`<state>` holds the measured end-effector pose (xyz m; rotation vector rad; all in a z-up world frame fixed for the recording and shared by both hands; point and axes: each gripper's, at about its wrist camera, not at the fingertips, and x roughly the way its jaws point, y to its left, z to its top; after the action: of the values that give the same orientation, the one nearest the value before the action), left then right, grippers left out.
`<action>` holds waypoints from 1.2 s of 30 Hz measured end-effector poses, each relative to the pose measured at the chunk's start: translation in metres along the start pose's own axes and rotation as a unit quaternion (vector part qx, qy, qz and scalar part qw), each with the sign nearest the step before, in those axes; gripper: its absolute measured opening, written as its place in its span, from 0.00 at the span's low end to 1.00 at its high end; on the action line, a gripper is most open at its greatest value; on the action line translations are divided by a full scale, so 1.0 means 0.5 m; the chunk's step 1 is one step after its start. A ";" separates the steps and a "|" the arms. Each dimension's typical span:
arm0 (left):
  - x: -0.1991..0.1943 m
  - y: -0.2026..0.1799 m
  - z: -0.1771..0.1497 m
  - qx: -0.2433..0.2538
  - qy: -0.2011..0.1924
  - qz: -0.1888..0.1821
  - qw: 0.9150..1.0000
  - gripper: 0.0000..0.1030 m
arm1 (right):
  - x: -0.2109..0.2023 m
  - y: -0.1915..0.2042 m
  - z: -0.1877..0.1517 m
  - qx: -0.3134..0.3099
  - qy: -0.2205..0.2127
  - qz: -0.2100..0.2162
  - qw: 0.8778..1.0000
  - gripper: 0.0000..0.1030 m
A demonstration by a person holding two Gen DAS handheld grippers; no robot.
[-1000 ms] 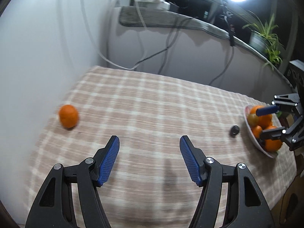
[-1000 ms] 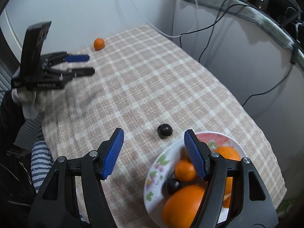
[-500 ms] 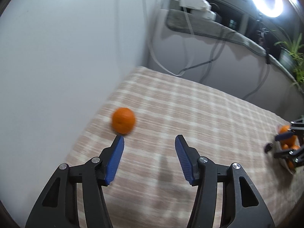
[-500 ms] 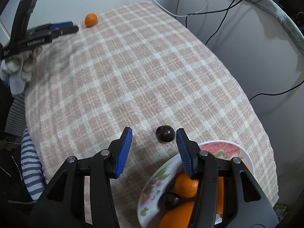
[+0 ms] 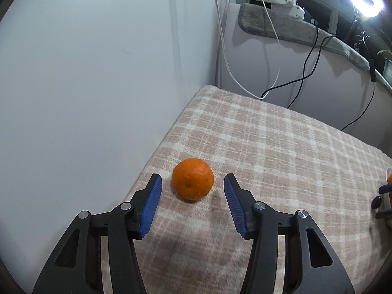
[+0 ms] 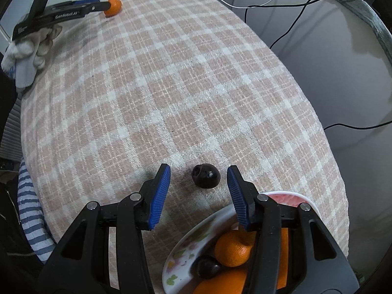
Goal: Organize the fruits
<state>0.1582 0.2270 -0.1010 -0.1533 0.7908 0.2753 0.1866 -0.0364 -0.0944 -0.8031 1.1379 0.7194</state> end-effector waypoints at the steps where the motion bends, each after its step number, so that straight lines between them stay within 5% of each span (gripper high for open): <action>1: 0.003 -0.003 0.001 0.001 0.001 0.001 1.000 0.50 | 0.004 0.000 0.003 -0.002 0.004 0.000 1.000 0.49; 11: 0.037 -0.001 -0.001 -0.004 0.021 -0.004 1.000 0.44 | 0.031 0.013 0.005 -0.017 0.028 -0.001 0.999 0.49; 22: 0.045 -0.010 0.002 0.006 0.024 -0.008 1.000 0.36 | 0.060 0.022 0.013 -0.019 0.038 0.003 0.999 0.26; 36: 0.016 -0.004 -0.011 -0.007 0.015 -0.027 0.999 0.36 | 0.015 0.005 0.002 -0.002 0.005 0.003 1.000 0.26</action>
<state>0.1604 0.2255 -0.1105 -0.1919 0.8139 0.2280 0.1870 -0.0333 -0.1020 -0.8075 1.1484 0.7222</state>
